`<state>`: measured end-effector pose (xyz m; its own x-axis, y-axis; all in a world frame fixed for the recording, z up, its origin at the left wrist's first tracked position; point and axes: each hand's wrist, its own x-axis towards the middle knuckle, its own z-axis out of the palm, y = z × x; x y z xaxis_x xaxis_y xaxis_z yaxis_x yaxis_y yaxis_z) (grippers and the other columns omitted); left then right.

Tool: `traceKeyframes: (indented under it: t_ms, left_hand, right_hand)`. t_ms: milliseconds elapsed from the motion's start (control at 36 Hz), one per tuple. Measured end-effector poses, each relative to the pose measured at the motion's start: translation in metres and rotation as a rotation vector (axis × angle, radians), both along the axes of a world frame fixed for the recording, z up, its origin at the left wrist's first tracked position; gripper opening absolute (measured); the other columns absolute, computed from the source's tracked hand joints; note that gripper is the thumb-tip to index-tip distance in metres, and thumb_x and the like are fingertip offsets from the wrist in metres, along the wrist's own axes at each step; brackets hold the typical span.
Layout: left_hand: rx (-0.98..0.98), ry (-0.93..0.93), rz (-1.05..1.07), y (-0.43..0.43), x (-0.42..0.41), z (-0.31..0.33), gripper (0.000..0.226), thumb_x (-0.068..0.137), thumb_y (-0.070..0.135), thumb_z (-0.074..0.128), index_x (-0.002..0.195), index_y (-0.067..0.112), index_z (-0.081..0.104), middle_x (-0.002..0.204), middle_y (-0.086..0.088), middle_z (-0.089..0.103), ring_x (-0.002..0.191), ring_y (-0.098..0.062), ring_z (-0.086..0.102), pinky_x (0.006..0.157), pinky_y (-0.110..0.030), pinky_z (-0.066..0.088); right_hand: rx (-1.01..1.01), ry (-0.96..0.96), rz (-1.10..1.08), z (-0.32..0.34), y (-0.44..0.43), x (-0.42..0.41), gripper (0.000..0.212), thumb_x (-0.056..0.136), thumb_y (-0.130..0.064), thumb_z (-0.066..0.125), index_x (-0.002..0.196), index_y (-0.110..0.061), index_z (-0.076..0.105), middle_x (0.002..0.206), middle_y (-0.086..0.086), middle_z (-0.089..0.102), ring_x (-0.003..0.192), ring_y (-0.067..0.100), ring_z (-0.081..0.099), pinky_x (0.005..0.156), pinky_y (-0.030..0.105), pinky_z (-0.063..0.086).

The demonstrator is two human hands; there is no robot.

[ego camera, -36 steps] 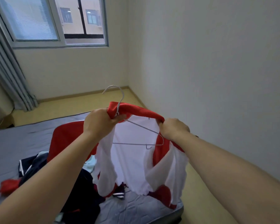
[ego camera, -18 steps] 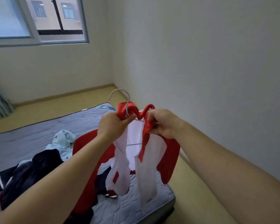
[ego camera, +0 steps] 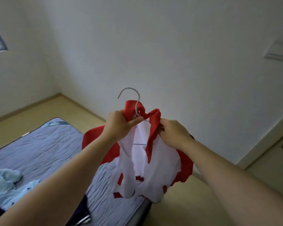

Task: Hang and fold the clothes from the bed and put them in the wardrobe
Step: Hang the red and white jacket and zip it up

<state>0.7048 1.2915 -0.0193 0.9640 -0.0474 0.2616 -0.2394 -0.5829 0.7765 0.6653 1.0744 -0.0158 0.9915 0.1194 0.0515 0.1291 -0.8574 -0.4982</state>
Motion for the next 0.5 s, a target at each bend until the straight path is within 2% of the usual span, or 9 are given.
traceKeyframes:
  t_ms: [56, 111, 139, 194, 250, 306, 361, 417, 500]
  left_hand:
    - [0.046, -0.028, -0.063, -0.029, 0.007, 0.006, 0.034, 0.075, 0.049, 0.082, 0.063, 0.032, 0.055, 0.047, 0.016, 0.056, 0.051, 0.007, 0.056, 0.046, -0.007, 0.038]
    - [0.096, -0.101, -0.095, -0.06, 0.014, 0.01, 0.031, 0.081, 0.04, 0.08, 0.068, 0.036, 0.052, 0.056, 0.021, 0.053, 0.06, 0.011, 0.058, 0.049, -0.005, 0.039]
    - [0.115, -0.136, -0.108, -0.077, 0.017, 0.012, 0.028, 0.085, 0.038, 0.077, 0.073, 0.036, 0.051, 0.064, 0.025, 0.052, 0.059, 0.007, 0.057, 0.048, -0.006, 0.037]
    - [0.143, -0.191, -0.145, -0.111, 0.021, 0.014, 0.019, 0.09, 0.037, 0.07, 0.087, 0.034, 0.051, 0.075, 0.028, 0.048, 0.063, 0.005, 0.05, 0.058, -0.006, 0.031]
    - [0.146, -0.234, -0.179, -0.147, 0.025, 0.012, 0.012, 0.093, 0.032, 0.066, 0.1, 0.03, 0.056, 0.085, 0.021, 0.053, 0.073, 0.001, 0.051, 0.066, -0.011, 0.036]
    - [0.144, -0.271, -0.193, -0.183, 0.026, 0.009, 0.021, 0.093, 0.025, 0.066, 0.113, 0.021, 0.06, 0.102, 0.008, 0.061, 0.088, -0.01, 0.055, 0.079, -0.019, 0.041]
    - [0.204, -0.38, -0.178, -0.221, 0.025, 0.007, 0.026, 0.087, 0.018, 0.069, 0.113, 0.015, 0.063, 0.112, -0.001, 0.062, 0.1, -0.022, 0.055, 0.087, -0.028, 0.04]
    - [0.267, -0.465, -0.163, -0.26, 0.022, 0.008, 0.026, 0.08, 0.012, 0.07, 0.105, 0.011, 0.065, 0.11, -0.005, 0.062, 0.099, -0.028, 0.053, 0.086, -0.032, 0.04]
    - [0.178, -0.394, -0.263, -0.318, 0.012, 0.01, 0.027, 0.084, 0.017, 0.069, 0.108, 0.011, 0.06, 0.108, -0.004, 0.058, 0.09, -0.026, 0.057, 0.073, -0.031, 0.045]
  right_hand:
    - [0.008, -0.071, -0.088, -0.003, -0.028, -0.001, 0.019, 0.1, -0.033, 0.049, 0.109, -0.031, 0.065, 0.096, -0.006, 0.069, 0.082, 0.021, 0.062, 0.065, 0.03, 0.047]
    - [0.016, -0.15, -0.186, -0.005, -0.057, -0.004, 0.018, 0.099, -0.032, 0.049, 0.106, -0.03, 0.066, 0.091, -0.007, 0.068, 0.074, 0.018, 0.057, 0.058, 0.025, 0.038]
    - [0.019, -0.186, -0.236, -0.005, -0.072, -0.006, 0.017, 0.099, -0.031, 0.05, 0.104, -0.029, 0.066, 0.09, -0.006, 0.069, 0.069, 0.017, 0.054, 0.056, 0.023, 0.036]
    - [0.023, -0.254, -0.334, -0.004, -0.1, -0.013, 0.016, 0.097, -0.028, 0.052, 0.1, -0.026, 0.067, 0.087, -0.005, 0.069, 0.059, 0.008, 0.046, 0.051, 0.017, 0.029]
    - [0.01, -0.304, -0.419, -0.001, -0.128, -0.022, 0.012, 0.096, -0.026, 0.055, 0.095, -0.023, 0.067, 0.081, -0.005, 0.067, 0.054, 0.001, 0.038, 0.05, 0.014, 0.024]
    - [-0.007, -0.333, -0.496, 0.003, -0.158, -0.032, 0.012, 0.096, -0.027, 0.056, 0.088, -0.023, 0.064, 0.075, -0.008, 0.062, 0.053, 0.004, 0.041, 0.049, 0.015, 0.024]
    - [-0.025, -0.355, -0.574, 0.007, -0.188, -0.041, 0.016, 0.096, -0.03, 0.056, 0.084, -0.022, 0.061, 0.071, -0.009, 0.06, 0.057, 0.016, 0.05, 0.05, 0.019, 0.028]
    - [-0.055, -0.384, -0.652, 0.012, -0.22, -0.052, 0.017, 0.096, -0.03, 0.056, 0.082, -0.021, 0.06, 0.071, -0.008, 0.061, 0.059, 0.02, 0.052, 0.049, 0.021, 0.03]
    - [-0.085, -0.407, -0.751, 0.018, -0.264, -0.071, 0.019, 0.095, -0.029, 0.055, 0.079, -0.019, 0.058, 0.069, -0.006, 0.06, 0.059, 0.022, 0.053, 0.05, 0.025, 0.035]
